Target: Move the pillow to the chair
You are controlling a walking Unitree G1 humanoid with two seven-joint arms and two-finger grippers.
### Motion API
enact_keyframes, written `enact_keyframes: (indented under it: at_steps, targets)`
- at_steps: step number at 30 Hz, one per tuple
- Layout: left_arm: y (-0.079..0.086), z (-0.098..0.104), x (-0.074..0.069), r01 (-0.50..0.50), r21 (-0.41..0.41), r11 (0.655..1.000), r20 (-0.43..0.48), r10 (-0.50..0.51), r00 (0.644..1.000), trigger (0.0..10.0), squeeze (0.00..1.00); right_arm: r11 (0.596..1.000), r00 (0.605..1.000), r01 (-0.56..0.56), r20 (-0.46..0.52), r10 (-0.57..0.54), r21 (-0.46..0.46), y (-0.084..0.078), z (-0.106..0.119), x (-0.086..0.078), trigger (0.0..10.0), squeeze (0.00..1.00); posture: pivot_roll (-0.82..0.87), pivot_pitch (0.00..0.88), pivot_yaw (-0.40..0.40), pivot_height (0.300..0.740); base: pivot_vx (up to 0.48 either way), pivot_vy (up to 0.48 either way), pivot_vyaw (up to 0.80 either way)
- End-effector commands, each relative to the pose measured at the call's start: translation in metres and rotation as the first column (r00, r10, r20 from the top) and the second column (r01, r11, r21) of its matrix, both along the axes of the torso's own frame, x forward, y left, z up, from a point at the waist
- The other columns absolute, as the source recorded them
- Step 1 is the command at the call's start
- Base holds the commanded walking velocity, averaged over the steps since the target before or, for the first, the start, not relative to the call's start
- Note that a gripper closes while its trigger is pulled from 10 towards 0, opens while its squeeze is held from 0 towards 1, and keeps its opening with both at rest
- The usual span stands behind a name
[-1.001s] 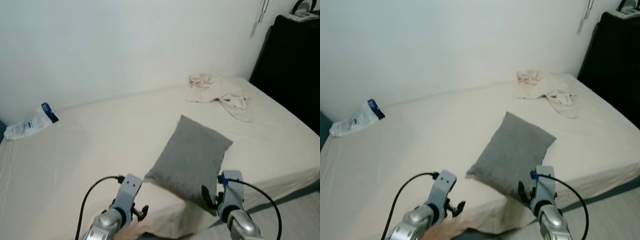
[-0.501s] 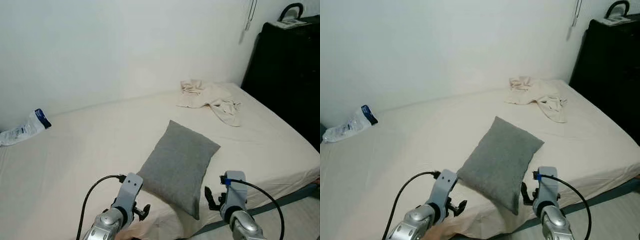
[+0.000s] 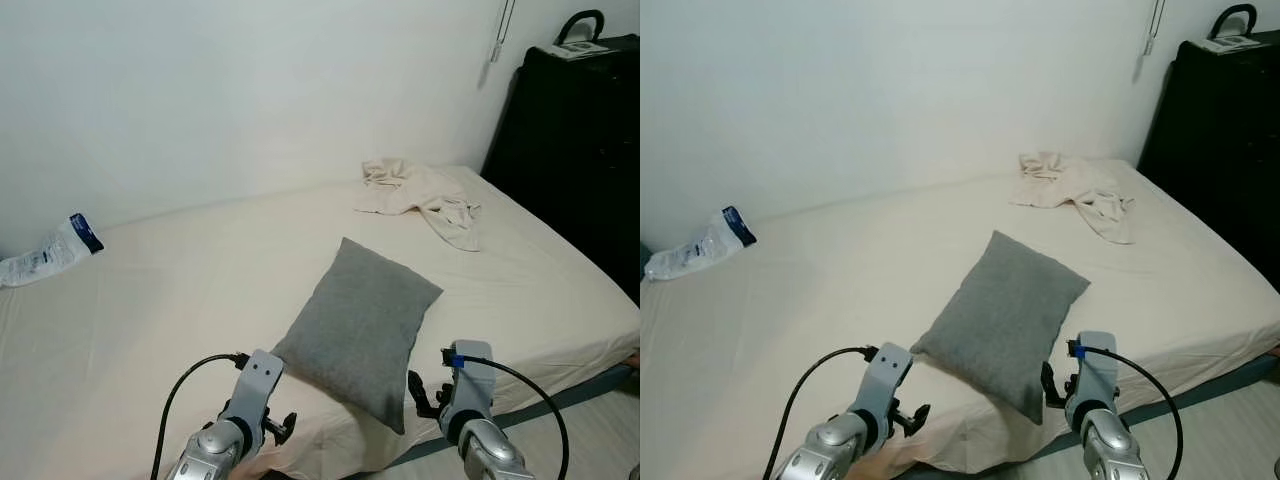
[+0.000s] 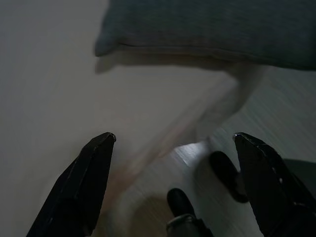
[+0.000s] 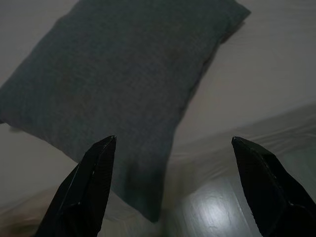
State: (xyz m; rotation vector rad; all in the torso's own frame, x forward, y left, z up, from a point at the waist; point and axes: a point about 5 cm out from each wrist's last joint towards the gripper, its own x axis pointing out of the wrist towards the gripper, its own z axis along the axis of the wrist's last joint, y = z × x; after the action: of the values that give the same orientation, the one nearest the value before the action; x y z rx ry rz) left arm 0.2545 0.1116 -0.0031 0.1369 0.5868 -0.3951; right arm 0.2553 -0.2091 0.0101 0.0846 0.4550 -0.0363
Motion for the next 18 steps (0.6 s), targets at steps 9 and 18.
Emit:
enact_keyframes:
  at_steps: [9,18]
  targets:
    - [0.013,0.000,0.008,-0.111,-0.009,0.994,-0.001,0.111,0.994,10.0,0.00,0.998,1.000,-0.019,0.017,0.019,0.054,0.007,0.005,0.011,10.0,0.00,-0.13,0.045,0.050,0.738,0.000,0.000,0.00]
    - [0.062,-0.006,0.006,-0.337,0.148,0.930,0.156,0.315,0.936,10.0,0.00,0.999,0.999,-0.027,0.029,0.027,0.029,0.005,0.004,0.012,10.0,0.00,-0.13,0.051,0.049,0.738,0.000,0.000,0.00]
